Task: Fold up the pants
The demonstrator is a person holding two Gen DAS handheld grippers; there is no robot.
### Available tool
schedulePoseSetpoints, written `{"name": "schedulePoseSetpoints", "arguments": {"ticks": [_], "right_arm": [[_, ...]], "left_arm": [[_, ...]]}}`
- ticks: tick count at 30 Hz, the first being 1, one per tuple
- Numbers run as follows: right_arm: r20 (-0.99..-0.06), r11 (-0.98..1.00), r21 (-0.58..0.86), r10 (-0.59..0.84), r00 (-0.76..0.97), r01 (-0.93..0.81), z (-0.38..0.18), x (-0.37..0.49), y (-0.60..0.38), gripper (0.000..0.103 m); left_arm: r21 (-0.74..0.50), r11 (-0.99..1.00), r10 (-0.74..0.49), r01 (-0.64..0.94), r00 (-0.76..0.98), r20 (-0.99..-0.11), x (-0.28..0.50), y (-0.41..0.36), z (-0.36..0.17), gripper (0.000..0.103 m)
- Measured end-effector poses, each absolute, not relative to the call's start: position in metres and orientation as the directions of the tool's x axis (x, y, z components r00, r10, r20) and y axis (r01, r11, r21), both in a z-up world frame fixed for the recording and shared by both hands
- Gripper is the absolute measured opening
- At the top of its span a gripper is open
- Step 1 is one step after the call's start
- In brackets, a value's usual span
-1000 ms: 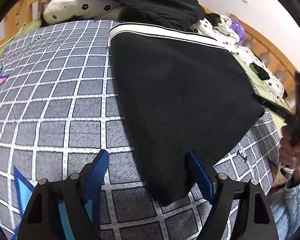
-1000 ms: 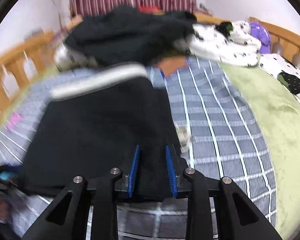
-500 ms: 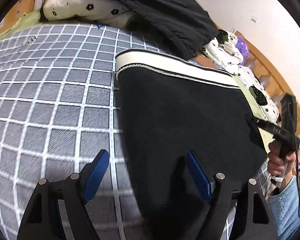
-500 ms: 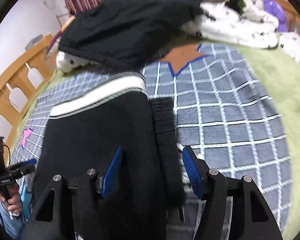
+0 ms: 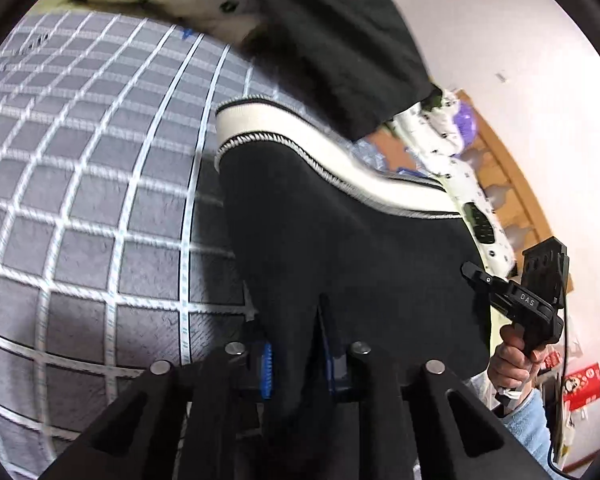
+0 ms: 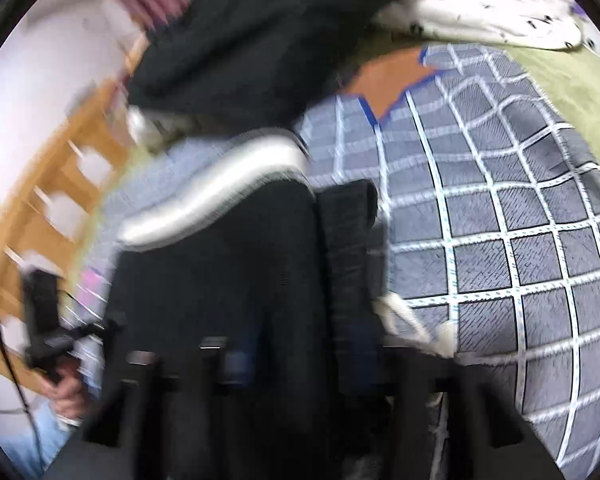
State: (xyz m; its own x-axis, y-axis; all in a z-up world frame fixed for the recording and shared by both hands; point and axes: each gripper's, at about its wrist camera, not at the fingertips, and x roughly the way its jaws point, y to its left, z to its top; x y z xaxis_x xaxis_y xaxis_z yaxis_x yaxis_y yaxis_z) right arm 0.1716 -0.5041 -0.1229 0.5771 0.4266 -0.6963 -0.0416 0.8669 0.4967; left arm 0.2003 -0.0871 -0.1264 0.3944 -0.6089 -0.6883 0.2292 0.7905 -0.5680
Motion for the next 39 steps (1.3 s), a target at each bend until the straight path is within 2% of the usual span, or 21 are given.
{"name": "schedulePoseSetpoints", "arguments": {"ticks": [1, 4, 7, 13, 15, 17, 19, 20, 21, 22, 23, 24, 25, 26, 29, 32, 35, 37, 38, 39], "right_arm": [[-0.685, 0.859, 0.51, 0.432, 0.586, -0.036, -0.117, 0.167, -0.503, 0.023], [-0.699, 0.905, 0.424, 0.34, 0.629, -0.017, -0.09, 0.152, -0.466, 0.022], [-0.67, 0.91, 0.41, 0.342, 0.659, -0.057, -0.061, 0.138, -0.426, 0.021], [-0.588, 0.825, 0.536, 0.518, 0.621, -0.18, -0.049, 0.129, -0.35, 0.021], [-0.573, 0.795, 0.566, 0.569, 0.59, -0.217, -0.06, 0.134, -0.323, 0.02], [-0.601, 0.808, 0.535, 0.57, 0.56, -0.247, -0.079, 0.14, -0.298, 0.021], [-0.676, 0.848, 0.486, 0.518, 0.523, -0.212, -0.107, 0.146, -0.284, 0.025], [-0.737, 0.899, 0.402, 0.43, 0.522, -0.174, -0.122, 0.148, -0.281, 0.029], [-0.767, 0.924, 0.346, 0.379, 0.518, -0.164, -0.132, 0.147, -0.28, 0.032], [-0.752, 0.919, 0.351, 0.39, 0.531, -0.178, -0.137, 0.144, -0.28, 0.033], [-0.746, 0.912, 0.369, 0.405, 0.528, -0.178, -0.137, 0.141, -0.284, 0.034], [-0.757, 0.917, 0.362, 0.395, 0.52, -0.169, -0.133, 0.139, -0.286, 0.037], [-0.761, 0.924, 0.343, 0.379, 0.527, -0.169, -0.129, 0.136, -0.286, 0.044], [-0.762, 0.934, 0.314, 0.355, 0.542, -0.17, -0.124, 0.132, -0.285, 0.047], [-0.729, 0.95, 0.256, 0.31, 0.61, -0.178, -0.102, 0.128, -0.286, 0.048], [-0.675, 0.944, 0.252, 0.329, 0.66, -0.213, -0.082, 0.141, -0.283, 0.048], [-0.707, 0.955, 0.217, 0.297, 0.641, -0.203, -0.091, 0.173, -0.268, 0.049], [-0.75, 0.958, 0.215, 0.286, 0.597, -0.19, -0.111, 0.195, -0.26, 0.028], [-0.752, 0.96, 0.213, 0.279, 0.597, -0.181, -0.116, 0.2, -0.259, 0.026], [-0.738, 0.958, 0.213, 0.285, 0.611, -0.19, -0.114, 0.2, -0.258, 0.019]], "left_arm": [[-0.563, 0.793, -0.607, 0.234, 0.394, -0.69, 0.2, -0.086, -0.121, 0.014], [-0.585, 0.78, -0.621, 0.224, 0.393, -0.678, 0.2, -0.067, -0.106, 0.011], [-0.597, 0.777, -0.618, 0.199, 0.421, -0.664, 0.195, -0.024, -0.086, 0.01], [-0.481, 0.854, -0.51, 0.196, 0.495, -0.704, 0.172, 0.07, -0.052, 0.01], [-0.434, 0.883, -0.462, 0.179, 0.496, -0.735, 0.168, 0.095, -0.058, 0.011], [-0.392, 0.906, -0.42, 0.162, 0.475, -0.774, 0.168, 0.104, -0.08, 0.012], [-0.37, 0.919, -0.391, 0.136, 0.445, -0.806, 0.166, 0.108, -0.111, 0.019], [-0.359, 0.924, -0.38, 0.134, 0.445, -0.811, 0.163, 0.106, -0.126, 0.022], [-0.342, 0.929, -0.369, 0.144, 0.45, -0.813, 0.16, 0.102, -0.135, 0.028], [-0.302, 0.94, -0.34, 0.156, 0.457, -0.822, 0.156, 0.097, -0.14, 0.033], [-0.273, 0.945, -0.326, 0.18, 0.45, -0.832, 0.153, 0.091, -0.142, 0.047], [-0.238, 0.945, -0.316, 0.225, 0.436, -0.843, 0.151, 0.083, -0.141, 0.054], [-0.209, 0.946, -0.303, 0.248, 0.445, -0.843, 0.15, 0.08, -0.137, 0.054], [-0.191, 0.949, -0.29, 0.25, 0.46, -0.839, 0.149, 0.08, -0.134, 0.054], [-0.204, 0.949, -0.303, 0.242, 0.511, -0.805, 0.148, 0.088, -0.125, 0.068], [-0.24, 0.951, -0.307, 0.193, 0.541, -0.783, 0.151, 0.1, -0.123, 0.069], [-0.272, 0.95, -0.311, 0.153, 0.545, -0.778, 0.158, 0.108, -0.126, 0.069], [-0.289, 0.949, -0.309, 0.124, 0.542, -0.782, 0.162, 0.116, -0.129, 0.069], [-0.297, 0.949, -0.307, 0.11, 0.544, -0.781, 0.163, 0.12, -0.131, 0.069], [-0.306, 0.946, -0.31, 0.102, 0.549, -0.776, 0.162, 0.125, -0.131, 0.069]]}}
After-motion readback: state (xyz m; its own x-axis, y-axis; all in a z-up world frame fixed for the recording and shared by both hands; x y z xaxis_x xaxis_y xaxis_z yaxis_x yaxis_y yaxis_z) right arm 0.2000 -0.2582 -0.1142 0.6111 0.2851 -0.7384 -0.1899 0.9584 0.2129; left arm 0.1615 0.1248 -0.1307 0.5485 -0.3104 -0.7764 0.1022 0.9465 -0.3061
